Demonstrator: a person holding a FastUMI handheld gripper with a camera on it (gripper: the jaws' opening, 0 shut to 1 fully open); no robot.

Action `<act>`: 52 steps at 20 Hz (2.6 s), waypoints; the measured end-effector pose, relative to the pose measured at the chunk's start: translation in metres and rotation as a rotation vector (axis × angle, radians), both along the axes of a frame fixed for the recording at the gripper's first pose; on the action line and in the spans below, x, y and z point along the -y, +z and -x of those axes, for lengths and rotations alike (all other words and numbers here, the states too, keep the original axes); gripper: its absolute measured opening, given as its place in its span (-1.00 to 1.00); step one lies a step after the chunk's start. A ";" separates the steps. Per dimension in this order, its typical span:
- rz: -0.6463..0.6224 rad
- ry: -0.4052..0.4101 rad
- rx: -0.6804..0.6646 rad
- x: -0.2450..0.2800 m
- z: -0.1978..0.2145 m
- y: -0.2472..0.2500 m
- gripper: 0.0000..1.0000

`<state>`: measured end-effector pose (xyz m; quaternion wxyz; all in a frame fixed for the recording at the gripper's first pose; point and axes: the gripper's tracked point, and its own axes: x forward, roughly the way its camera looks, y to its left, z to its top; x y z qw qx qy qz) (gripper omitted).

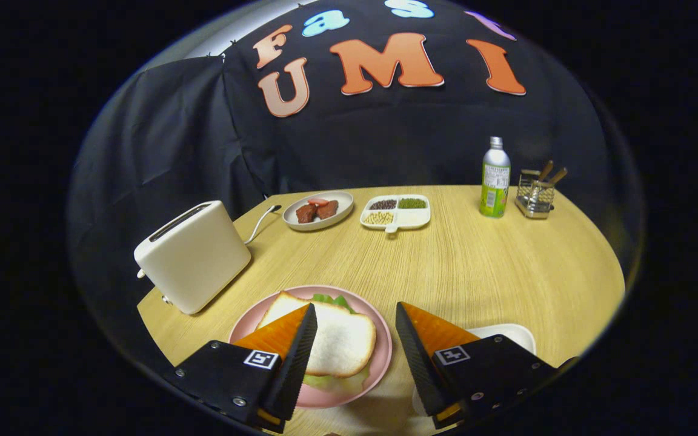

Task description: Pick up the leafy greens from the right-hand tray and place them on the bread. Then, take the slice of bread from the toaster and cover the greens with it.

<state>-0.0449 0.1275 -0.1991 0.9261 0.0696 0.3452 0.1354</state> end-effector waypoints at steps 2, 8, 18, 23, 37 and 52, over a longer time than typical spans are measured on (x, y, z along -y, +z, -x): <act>0.020 -0.018 0.098 0.002 -0.010 0.019 0.65; 0.105 -0.070 0.345 0.008 -0.026 0.073 0.75; 0.133 -0.119 0.517 0.008 -0.037 0.129 0.85; 0.184 -0.147 0.567 0.014 -0.030 0.144 0.87; 0.146 -0.236 0.635 0.026 -0.018 0.162 0.88; 0.126 -0.261 0.647 0.032 -0.021 0.153 0.88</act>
